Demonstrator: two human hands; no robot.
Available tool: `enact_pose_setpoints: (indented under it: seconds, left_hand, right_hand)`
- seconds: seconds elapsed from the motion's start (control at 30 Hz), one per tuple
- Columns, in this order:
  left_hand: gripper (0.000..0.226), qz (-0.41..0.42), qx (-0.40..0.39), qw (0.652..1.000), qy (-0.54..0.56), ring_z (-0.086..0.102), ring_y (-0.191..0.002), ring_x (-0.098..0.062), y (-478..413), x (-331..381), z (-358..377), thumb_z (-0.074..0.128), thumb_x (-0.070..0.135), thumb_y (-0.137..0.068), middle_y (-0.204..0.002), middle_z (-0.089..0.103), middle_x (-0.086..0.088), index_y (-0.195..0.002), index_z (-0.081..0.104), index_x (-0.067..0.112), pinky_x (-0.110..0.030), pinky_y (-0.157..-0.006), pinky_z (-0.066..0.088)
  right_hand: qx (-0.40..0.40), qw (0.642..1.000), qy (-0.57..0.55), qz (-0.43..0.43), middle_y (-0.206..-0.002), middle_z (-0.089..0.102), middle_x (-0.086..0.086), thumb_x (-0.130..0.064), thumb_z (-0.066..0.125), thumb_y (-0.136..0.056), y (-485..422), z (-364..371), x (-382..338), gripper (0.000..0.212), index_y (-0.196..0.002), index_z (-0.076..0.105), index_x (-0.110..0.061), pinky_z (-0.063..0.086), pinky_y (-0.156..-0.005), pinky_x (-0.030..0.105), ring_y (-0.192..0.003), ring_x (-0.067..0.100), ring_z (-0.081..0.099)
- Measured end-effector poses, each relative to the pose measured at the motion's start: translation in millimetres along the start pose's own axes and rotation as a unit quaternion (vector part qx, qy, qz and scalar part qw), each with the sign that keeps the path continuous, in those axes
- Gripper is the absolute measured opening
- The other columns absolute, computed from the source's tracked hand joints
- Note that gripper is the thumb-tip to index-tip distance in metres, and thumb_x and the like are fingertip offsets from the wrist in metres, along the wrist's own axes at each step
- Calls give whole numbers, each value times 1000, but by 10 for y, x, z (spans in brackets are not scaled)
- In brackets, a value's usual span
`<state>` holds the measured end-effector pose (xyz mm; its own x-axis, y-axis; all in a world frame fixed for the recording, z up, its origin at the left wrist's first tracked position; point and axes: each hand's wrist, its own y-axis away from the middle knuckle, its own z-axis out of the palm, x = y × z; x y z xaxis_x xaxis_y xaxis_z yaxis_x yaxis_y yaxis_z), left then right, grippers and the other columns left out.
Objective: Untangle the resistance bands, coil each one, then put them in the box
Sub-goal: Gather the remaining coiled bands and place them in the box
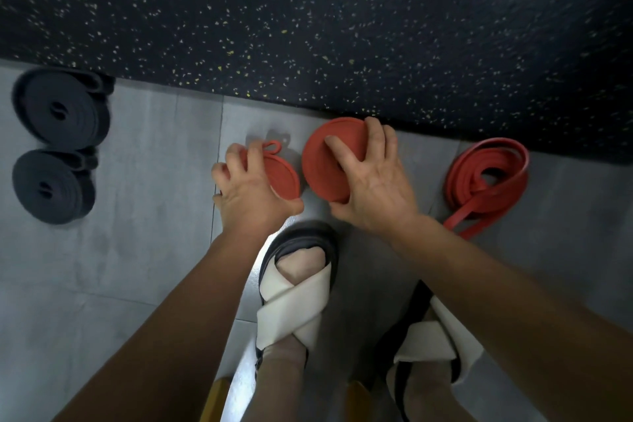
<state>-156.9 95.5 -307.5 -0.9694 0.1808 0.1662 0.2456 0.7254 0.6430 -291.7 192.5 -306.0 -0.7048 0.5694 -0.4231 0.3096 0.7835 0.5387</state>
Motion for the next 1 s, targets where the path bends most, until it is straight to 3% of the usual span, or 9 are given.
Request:
enact_pose_setpoints:
  seconds: [0.13,0.27,0.5,0.67,1.0]
  left_hand:
    - [88,22,-9,999,-29,21,-126,-29,72,113,-75,79,32,-55,-138,20,1,-130,32,35,-47,-90,40]
    - [87,63,-7,996,-58,23,-125,-31,291,303,-212,77,37,-55,-138,22,0,-130,33,35,-48,-90,38]
    - [91,107,-10,992,-59,22,-123,-27,1047,722,-1004,78,42,-51,-136,20,4,-129,30,38,-46,-90,36]
    - [96,147,-20,985,-92,19,-124,-25,1785,1072,-1827,77,46,-53,-137,16,6,-133,25,37,-43,-90,36]
    - [95,283,-35,944,-164,13,-130,-30,3276,1942,-3417,74,44,-57,-143,10,4,-134,19,36,-46,-99,32]
  right_hand:
    - [28,999,-5,17,-150,4,26,-37,73,-67,112,-136,64,89,-143,26,-30,28,-107,51,-136,44,7]
    - [66,997,-25,2,-146,15,31,-36,77,-61,370,-396,-38,88,-139,36,-25,33,-101,56,-132,50,16]
    - [134,991,3,10,-135,36,32,-43,77,-49,1159,-1181,-309,88,-128,44,-25,46,-89,53,-118,49,38]
    - [192,981,-12,31,-136,23,20,-47,74,-50,1829,-1982,-597,87,-127,40,-27,45,-89,56,-120,37,24]
    - [309,938,-21,153,-133,28,21,-44,81,-39,3388,-3512,-1151,94,-124,43,-28,52,-79,49,-115,37,28]
